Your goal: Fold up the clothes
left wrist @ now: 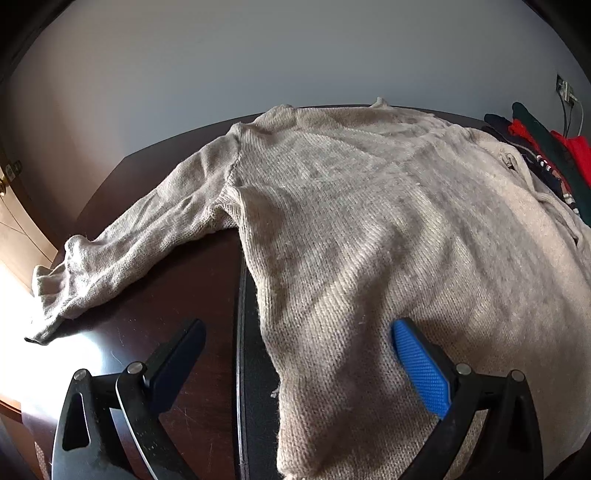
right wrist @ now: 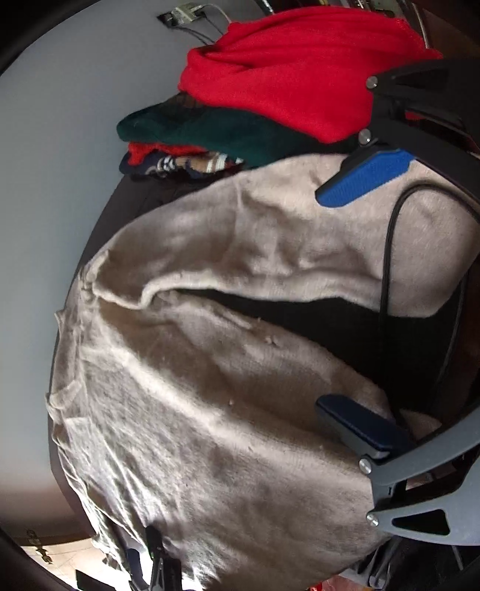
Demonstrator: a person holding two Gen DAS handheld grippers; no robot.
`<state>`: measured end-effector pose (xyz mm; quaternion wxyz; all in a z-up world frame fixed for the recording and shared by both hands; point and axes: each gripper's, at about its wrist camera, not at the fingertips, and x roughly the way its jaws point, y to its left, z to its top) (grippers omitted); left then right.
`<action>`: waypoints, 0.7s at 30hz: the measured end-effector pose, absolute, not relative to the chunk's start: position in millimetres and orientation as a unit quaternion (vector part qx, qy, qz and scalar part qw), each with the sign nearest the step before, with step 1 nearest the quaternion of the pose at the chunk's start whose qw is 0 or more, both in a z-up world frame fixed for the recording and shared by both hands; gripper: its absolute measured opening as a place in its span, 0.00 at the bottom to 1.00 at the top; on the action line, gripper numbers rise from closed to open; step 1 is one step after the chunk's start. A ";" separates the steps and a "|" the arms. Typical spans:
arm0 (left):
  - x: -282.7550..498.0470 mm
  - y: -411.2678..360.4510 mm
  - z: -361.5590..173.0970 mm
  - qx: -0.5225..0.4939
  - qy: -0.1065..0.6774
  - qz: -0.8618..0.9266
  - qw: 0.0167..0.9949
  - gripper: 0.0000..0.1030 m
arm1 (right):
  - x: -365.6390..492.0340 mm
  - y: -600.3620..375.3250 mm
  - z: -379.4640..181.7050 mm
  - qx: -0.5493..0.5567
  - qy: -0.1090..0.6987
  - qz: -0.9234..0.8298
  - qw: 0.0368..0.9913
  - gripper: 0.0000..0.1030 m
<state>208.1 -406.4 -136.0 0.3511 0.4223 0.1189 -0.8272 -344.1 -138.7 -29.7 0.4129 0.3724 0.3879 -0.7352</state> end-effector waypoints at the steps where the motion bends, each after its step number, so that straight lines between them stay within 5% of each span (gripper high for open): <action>1: 208.1 -406.2 -136.1 0.422 0.117 -0.827 0.351 0.99 | -340.3 -141.6 -31.1 0.371 0.392 -0.731 0.417 1.00; 12: 211.1 -408.3 -136.6 0.420 0.116 -0.829 0.350 0.99 | -331.0 -117.5 -31.0 0.319 0.496 -0.725 0.356 0.99; 21: 213.2 -416.3 -137.5 0.419 0.137 -0.830 0.342 0.99 | -362.2 -74.7 1.7 0.416 0.322 -0.731 0.435 1.00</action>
